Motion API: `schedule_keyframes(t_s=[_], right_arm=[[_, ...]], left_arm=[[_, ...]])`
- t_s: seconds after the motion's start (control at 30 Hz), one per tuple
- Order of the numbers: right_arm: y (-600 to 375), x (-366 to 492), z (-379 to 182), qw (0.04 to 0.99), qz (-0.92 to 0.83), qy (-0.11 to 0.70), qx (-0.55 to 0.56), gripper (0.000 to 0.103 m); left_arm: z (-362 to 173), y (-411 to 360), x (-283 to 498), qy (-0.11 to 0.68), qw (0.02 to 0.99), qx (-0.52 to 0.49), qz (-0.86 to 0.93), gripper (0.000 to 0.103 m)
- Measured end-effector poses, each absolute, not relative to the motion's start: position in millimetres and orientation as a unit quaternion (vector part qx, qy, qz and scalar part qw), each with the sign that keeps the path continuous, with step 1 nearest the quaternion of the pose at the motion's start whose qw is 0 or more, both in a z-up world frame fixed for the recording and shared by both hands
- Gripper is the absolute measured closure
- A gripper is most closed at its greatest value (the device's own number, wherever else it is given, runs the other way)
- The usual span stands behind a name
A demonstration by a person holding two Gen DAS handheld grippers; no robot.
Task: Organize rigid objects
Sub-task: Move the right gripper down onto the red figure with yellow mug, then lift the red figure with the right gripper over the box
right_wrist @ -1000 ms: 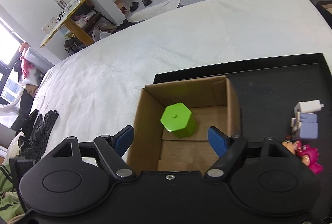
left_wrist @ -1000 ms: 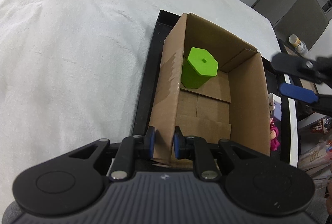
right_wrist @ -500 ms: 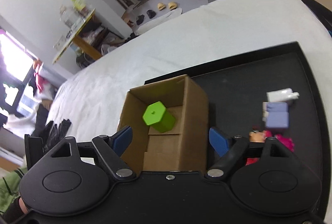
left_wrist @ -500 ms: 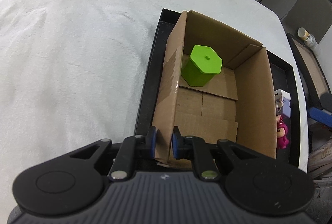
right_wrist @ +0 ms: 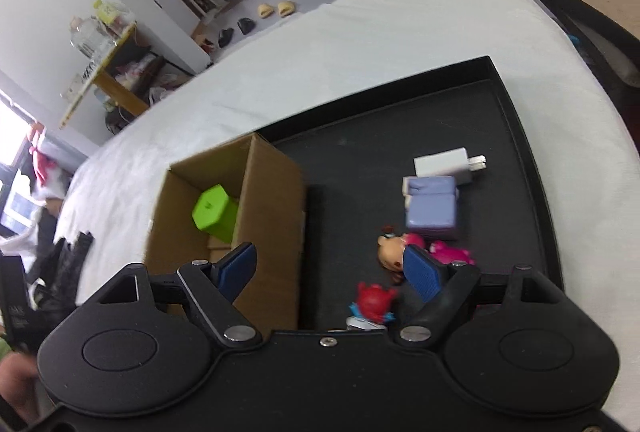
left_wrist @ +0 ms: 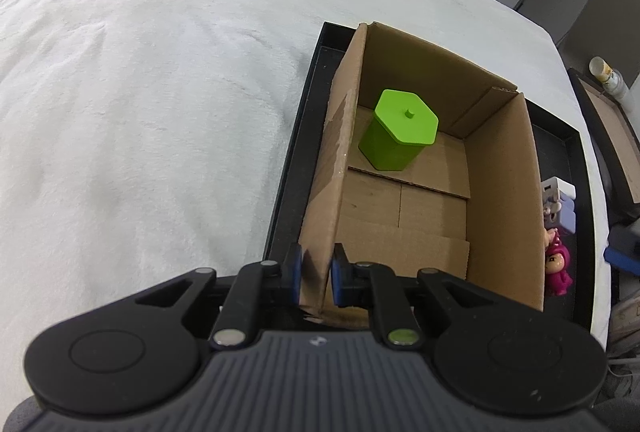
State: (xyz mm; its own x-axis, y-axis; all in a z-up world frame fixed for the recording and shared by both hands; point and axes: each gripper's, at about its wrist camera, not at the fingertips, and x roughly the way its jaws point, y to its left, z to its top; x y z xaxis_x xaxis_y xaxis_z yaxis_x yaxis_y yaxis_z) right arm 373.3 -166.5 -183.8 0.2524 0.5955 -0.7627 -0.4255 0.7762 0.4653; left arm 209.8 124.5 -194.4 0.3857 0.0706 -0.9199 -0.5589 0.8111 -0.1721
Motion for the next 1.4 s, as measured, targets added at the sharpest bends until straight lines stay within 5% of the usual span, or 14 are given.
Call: schedule_keyframes(t_s=[0.37, 1.13, 1.2, 1.27, 1.4], right_arm=[[-155, 364, -216, 0.764, 0.318, 0.559, 0.053, 0.038], [-111, 339, -254, 0.748, 0.291, 0.591, -0.080, 0.039], [-110, 336, -253, 0.752, 0.288, 0.585, -0.093, 0.044], [-109, 332, -250, 0.762, 0.279, 0.573, -0.119, 0.065], [-113, 323, -240, 0.757, 0.294, 0.572, -0.120, 0.066]], left_arm=[[-196, 124, 214, 0.506, 0.802, -0.233, 0.215, 0.089], [-196, 125, 205, 0.496, 0.807, -0.241, 0.212, 0.089], [-196, 125, 204, 0.496, 0.805, -0.247, 0.211, 0.089], [-195, 124, 203, 0.496, 0.806, -0.246, 0.211, 0.089], [-193, 120, 203, 0.497, 0.807, -0.242, 0.208, 0.089]])
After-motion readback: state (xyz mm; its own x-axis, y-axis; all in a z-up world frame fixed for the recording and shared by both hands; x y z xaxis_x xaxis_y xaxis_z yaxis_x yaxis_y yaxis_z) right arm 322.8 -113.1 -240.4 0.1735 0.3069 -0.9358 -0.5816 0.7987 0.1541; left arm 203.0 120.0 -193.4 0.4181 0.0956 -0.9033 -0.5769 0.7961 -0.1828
